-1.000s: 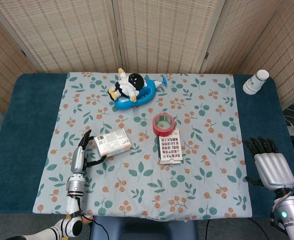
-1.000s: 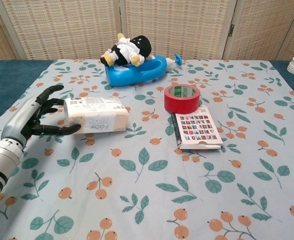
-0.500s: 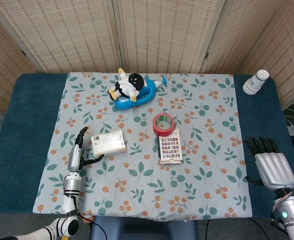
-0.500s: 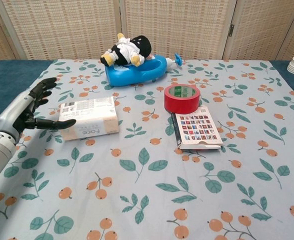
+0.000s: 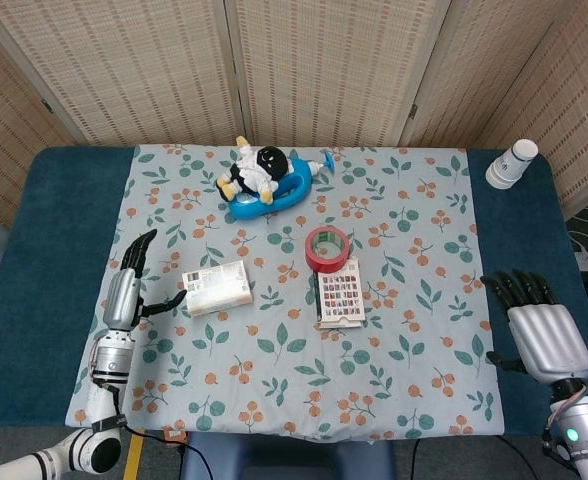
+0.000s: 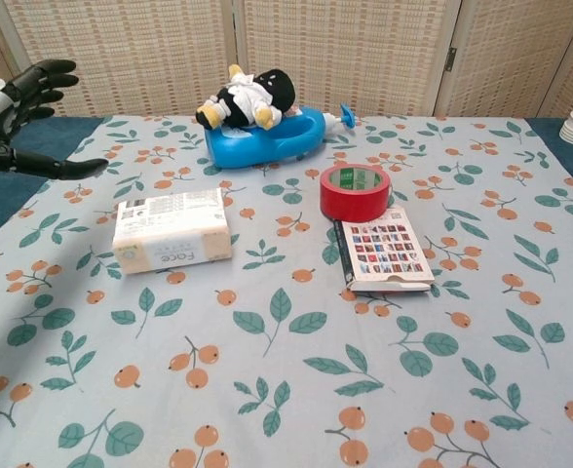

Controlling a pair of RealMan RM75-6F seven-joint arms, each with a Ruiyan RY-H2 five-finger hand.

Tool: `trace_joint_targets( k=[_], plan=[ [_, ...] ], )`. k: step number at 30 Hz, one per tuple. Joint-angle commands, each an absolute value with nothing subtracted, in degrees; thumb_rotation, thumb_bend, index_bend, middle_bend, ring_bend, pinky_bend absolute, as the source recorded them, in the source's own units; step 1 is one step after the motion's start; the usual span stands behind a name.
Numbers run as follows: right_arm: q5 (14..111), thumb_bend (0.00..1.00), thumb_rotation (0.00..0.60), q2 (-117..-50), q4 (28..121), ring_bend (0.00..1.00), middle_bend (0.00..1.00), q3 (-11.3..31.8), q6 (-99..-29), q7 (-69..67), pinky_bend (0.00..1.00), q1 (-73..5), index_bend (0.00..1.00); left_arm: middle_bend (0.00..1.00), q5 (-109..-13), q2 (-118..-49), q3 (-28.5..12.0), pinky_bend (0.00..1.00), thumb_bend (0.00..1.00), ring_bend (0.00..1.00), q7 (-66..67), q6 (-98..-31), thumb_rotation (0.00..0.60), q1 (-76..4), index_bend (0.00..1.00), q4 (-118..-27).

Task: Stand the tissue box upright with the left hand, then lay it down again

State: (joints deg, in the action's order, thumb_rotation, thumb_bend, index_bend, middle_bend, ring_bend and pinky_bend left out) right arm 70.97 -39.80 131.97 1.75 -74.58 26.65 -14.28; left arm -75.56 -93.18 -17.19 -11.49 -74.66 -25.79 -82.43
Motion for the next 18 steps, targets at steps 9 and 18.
trace_joint_targets(
  k=[9, 18],
  plan=[
    [81.44, 0.11, 0.600, -36.27, 134.95, 0.00, 0.06, 0.83, -80.44, 22.56, 0.03, -9.88, 0.11, 0.12, -64.99, -58.27, -12.55, 0.16, 0.17, 0.07, 37.10, -65.99, 0.600, -27.41, 0.15, -118.16],
    [85.90, 0.11, 0.600, -34.69, 134.99, 0.00, 0.06, 0.09, -80.81, 20.67, 0.03, -8.19, 0.11, 0.17, -64.93, -52.43, -9.77, 0.15, 0.16, 0.05, 44.37, -69.45, 0.600, -26.83, 0.19, -124.32]
  ],
)
